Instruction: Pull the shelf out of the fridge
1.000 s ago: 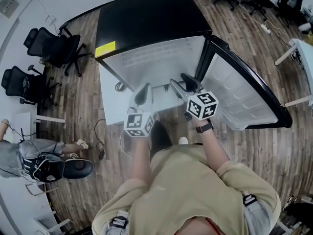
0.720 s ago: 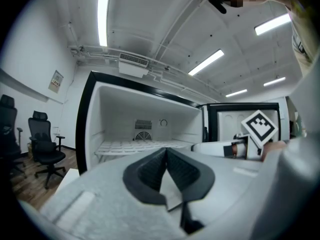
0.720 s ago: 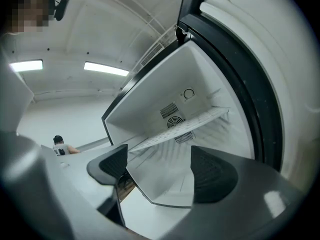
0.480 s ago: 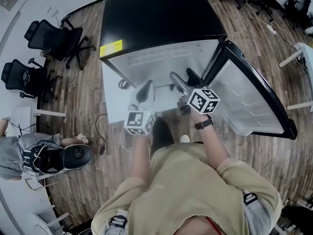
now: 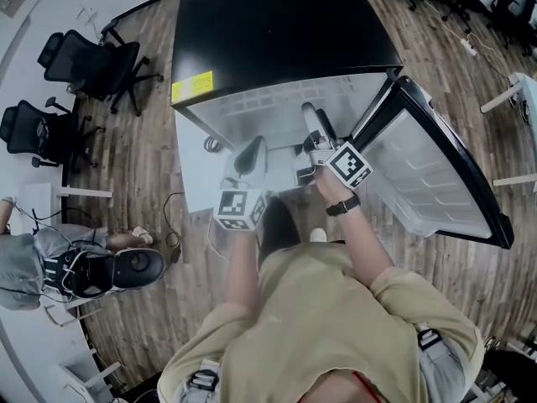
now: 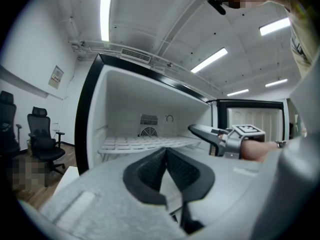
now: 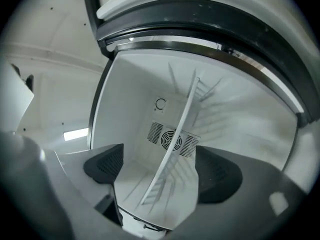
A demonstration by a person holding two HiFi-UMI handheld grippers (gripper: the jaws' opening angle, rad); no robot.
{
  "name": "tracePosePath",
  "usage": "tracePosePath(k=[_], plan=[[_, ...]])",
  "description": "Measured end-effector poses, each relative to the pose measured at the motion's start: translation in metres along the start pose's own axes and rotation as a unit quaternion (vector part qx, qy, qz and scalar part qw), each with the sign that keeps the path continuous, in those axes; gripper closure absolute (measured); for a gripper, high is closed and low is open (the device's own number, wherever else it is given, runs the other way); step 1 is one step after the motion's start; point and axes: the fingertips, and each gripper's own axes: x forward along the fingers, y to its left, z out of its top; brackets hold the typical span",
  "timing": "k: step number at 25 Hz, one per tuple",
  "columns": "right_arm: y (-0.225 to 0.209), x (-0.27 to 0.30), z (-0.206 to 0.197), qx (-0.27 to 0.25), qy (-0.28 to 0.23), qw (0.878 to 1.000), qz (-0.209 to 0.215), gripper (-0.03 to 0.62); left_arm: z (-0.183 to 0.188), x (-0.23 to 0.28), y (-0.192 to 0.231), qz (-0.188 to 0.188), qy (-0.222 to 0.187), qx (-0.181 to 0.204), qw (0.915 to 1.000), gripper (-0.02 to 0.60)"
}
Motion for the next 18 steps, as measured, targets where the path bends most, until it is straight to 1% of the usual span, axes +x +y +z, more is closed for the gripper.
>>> tracePosePath(k=[2,4,6,9,11,14,18], plan=[[-0.004,0.008,-0.001,0.037,-0.009,0.999,-0.003,0.161,0.001,0.002,0.005,0.000,0.000,-0.001,1.0000,0.580],[-0.009,0.016,-0.005,0.065,-0.010,0.998,-0.007,0.200,0.002,0.003,0.008,0.000,-0.001,-0.001,1.0000,0.581],[-0.014,0.023,-0.008,0.094,-0.014,0.995,-0.007,0.217,0.001,0.003,0.012,0.001,-0.001,-0.001,1.0000,0.580],[-0.023,0.034,-0.014,0.126,-0.017,0.992,-0.015,0.237,-0.001,0.000,0.018,0.006,0.001,-0.002,1.0000,0.580],[-0.028,0.042,-0.014,0.146,-0.028,0.989,-0.020,0.247,-0.003,-0.003,0.024,0.012,0.004,-0.004,0.9999,0.580],[-0.034,0.055,-0.013,0.162,-0.039,0.986,-0.022,0.256,-0.003,-0.007,0.033,0.022,0.005,-0.005,0.9997,0.580],[-0.037,0.071,-0.012,0.163,-0.049,0.985,-0.030,0.258,-0.003,-0.010,0.041,0.028,0.006,-0.005,0.9996,0.580]])
